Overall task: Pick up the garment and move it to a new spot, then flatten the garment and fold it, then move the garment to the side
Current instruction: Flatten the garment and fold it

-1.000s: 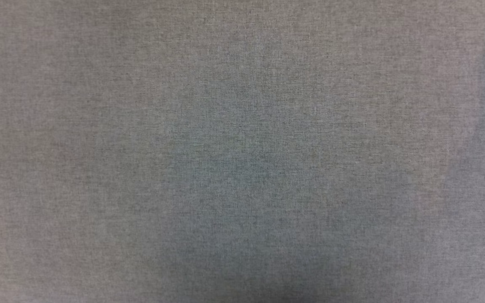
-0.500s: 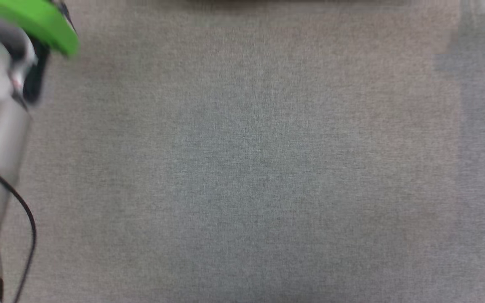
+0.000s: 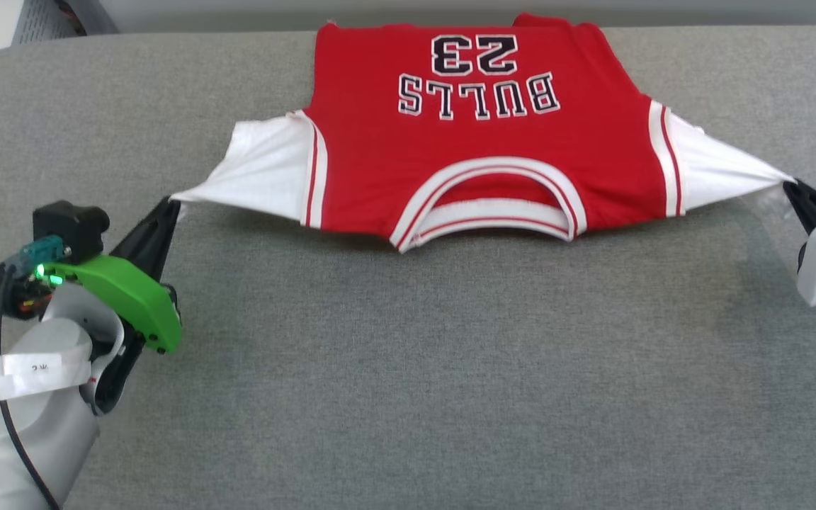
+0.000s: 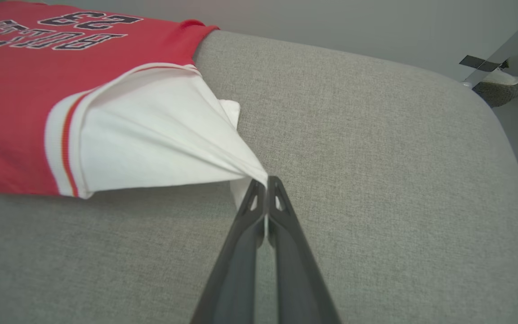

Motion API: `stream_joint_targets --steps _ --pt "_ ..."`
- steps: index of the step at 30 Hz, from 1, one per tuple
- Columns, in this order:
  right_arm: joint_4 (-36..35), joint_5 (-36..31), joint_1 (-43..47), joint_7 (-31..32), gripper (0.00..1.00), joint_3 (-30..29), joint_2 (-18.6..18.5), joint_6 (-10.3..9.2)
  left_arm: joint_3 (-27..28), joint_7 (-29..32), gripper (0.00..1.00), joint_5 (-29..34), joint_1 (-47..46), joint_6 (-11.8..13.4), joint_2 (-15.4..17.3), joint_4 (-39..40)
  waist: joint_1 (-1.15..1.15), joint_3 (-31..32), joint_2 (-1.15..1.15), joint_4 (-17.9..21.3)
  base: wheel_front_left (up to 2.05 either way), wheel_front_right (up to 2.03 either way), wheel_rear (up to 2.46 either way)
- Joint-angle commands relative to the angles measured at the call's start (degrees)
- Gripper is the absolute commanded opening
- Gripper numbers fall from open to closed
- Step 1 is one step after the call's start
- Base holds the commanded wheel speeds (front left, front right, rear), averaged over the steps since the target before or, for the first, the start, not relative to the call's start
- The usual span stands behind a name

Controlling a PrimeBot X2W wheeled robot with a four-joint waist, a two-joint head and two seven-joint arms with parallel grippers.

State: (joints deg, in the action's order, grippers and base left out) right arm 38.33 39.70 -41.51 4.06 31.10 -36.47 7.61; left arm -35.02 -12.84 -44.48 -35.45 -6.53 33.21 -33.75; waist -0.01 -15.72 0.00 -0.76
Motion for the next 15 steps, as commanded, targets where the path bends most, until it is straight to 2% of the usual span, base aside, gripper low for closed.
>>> stream_joint_targets --steps 1,15 --pt "-0.7 1.2 2.2 1.5 0.00 -0.6 -1.4 -0.12 -0.1 0.6 0.00 -0.2 2.2 0.8 1.6 0.7 0.01 3.8 0.00 0.4 0.00 0.00 0.00" --pt "-11.9 6.9 21.5 16.0 0.00 -6.8 -5.3 -0.12 -2.0 6.2 0.00 -4.7 18.7 4.1 5.9 12.0 0.01 11.0 0.00 1.1 0.00 0.00 0.00"
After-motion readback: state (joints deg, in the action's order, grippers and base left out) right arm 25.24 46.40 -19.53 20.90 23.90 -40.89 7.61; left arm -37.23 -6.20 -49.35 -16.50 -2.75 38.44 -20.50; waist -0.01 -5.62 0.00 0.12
